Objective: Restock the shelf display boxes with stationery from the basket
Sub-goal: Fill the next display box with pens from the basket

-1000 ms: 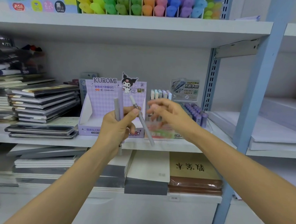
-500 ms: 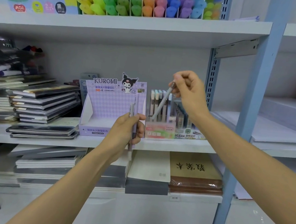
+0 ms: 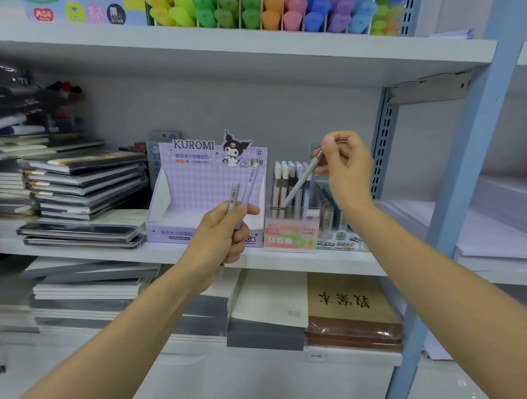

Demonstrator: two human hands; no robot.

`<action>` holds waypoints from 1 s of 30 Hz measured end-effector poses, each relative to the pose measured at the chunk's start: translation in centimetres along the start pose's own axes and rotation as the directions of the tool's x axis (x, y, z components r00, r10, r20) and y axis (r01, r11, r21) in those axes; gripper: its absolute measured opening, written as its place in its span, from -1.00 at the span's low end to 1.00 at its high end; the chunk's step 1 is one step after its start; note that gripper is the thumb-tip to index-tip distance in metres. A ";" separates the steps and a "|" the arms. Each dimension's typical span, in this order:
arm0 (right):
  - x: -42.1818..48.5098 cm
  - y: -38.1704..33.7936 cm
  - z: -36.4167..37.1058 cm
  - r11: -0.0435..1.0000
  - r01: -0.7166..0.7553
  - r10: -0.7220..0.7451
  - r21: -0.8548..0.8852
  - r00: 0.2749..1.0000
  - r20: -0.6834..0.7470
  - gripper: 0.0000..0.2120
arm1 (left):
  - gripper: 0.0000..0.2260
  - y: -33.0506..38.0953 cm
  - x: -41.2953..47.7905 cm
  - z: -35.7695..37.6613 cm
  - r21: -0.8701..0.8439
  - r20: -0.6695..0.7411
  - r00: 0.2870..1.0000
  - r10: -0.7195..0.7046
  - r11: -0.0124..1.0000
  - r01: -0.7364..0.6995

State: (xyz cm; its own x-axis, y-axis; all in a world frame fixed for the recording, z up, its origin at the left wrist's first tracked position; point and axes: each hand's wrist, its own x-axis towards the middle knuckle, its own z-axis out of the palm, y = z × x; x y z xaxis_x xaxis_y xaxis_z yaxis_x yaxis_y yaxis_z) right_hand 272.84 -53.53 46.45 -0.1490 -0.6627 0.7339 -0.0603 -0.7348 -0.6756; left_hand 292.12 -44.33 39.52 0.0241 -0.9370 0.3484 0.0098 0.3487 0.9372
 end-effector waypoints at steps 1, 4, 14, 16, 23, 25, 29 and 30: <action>-0.2 0.3 0.1 0.999 0.010 -0.010 -0.036 1.000 0.015 -0.90 | -0.79 0.0 0.1 0.0 -0.008 0.011 1.000 -0.002 1.000 0.002; -0.6 1.4 0.5 0.993 0.027 -0.022 -0.116 0.999 0.048 -0.94 | -0.79 -0.2 0.0 0.1 0.005 0.053 0.999 0.012 1.000 -0.012; 0.2 2.5 0.7 0.942 0.114 -0.033 -0.317 0.968 0.250 -0.92 | -0.77 -0.8 -0.2 -0.1 0.052 0.081 0.997 0.020 0.998 -0.024; 0.2 2.6 1.0 0.944 0.087 -0.005 -0.318 0.968 0.250 -0.92 | -0.77 -0.9 -0.1 -0.1 0.065 0.087 0.996 0.027 0.997 -0.033; -0.2 3.3 1.5 0.826 0.281 -0.197 -0.489 0.956 0.216 -0.94 | -0.75 -1.1 -0.2 -0.2 0.080 0.118 0.993 0.032 0.996 -0.042; -0.3 3.6 1.4 0.791 0.246 -0.131 -0.561 0.962 0.238 -0.90 | -0.75 -1.1 -0.2 -0.2 0.087 0.117 0.993 0.030 0.995 -0.041; -0.7 2.3 1.1 0.845 0.165 -0.071 -0.509 0.977 0.199 -0.84 | -0.75 -0.9 -0.3 -0.1 0.090 0.128 0.991 0.036 0.995 -0.048; -0.9 1.6 1.2 0.886 0.155 -0.073 -0.438 0.977 0.198 -0.84 | -0.75 -0.9 -0.4 -0.1 0.090 0.130 0.991 0.036 0.995 -0.048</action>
State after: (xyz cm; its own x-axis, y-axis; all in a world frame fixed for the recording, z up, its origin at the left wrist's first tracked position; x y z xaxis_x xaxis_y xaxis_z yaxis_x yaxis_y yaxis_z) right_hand 274.02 -54.28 44.78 0.0546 -0.6225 0.7807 -0.5086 -0.6902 -0.5148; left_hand 292.20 -44.30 38.55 -0.1056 -0.9184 0.3814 -0.0815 0.3902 0.9171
